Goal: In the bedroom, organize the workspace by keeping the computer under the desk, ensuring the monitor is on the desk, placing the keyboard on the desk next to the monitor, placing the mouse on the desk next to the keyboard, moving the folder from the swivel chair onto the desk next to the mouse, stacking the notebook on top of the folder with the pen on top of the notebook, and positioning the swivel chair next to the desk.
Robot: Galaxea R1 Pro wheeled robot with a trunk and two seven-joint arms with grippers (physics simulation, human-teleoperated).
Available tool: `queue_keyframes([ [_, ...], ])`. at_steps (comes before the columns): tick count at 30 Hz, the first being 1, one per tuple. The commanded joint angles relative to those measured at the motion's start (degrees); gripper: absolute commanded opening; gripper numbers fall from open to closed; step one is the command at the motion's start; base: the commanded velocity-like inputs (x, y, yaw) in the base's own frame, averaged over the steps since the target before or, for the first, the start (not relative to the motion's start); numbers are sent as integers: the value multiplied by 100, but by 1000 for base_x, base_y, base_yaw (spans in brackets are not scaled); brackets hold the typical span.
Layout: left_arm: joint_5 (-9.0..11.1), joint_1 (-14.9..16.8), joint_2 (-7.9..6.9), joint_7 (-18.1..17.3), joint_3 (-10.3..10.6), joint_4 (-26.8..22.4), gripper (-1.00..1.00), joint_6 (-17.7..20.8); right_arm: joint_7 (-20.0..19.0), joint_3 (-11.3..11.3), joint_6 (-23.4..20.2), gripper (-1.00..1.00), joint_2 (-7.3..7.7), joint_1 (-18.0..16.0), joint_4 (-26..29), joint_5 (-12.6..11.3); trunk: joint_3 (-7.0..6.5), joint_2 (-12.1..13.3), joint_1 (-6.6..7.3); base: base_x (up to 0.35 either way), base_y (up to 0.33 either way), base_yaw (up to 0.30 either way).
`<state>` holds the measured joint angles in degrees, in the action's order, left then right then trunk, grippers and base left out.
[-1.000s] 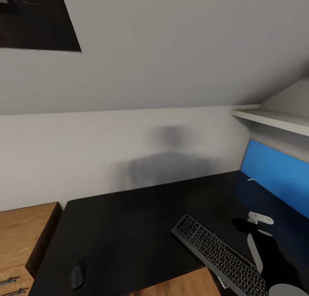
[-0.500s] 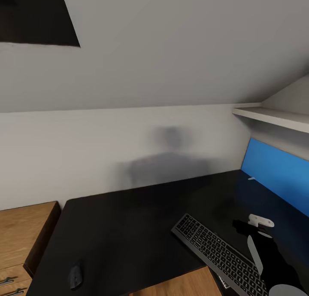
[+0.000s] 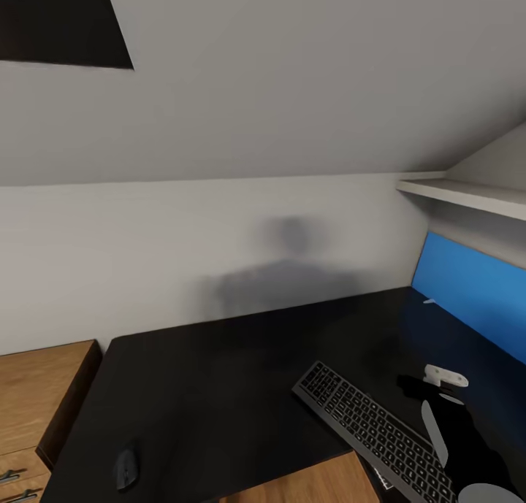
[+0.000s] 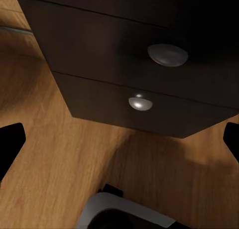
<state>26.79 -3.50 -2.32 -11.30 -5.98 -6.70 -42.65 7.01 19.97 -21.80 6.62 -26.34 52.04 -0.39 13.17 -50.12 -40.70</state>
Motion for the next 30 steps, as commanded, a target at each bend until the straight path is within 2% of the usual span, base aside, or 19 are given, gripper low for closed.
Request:
queue_keyframes([
  [1, 17, -1, 2, -59, -45, -7, 100, -47, 18, -1, -36, 100, 3, -3, 8, -4, 25, -47, -24, 0, 0, 0],
  [30, 55, -1, 3, -57, -43, -6, 100, -147, 20, 7, -449, 100, 6, -3, 8, -4, 546, -1210, -661, 0, 0, 0],
])
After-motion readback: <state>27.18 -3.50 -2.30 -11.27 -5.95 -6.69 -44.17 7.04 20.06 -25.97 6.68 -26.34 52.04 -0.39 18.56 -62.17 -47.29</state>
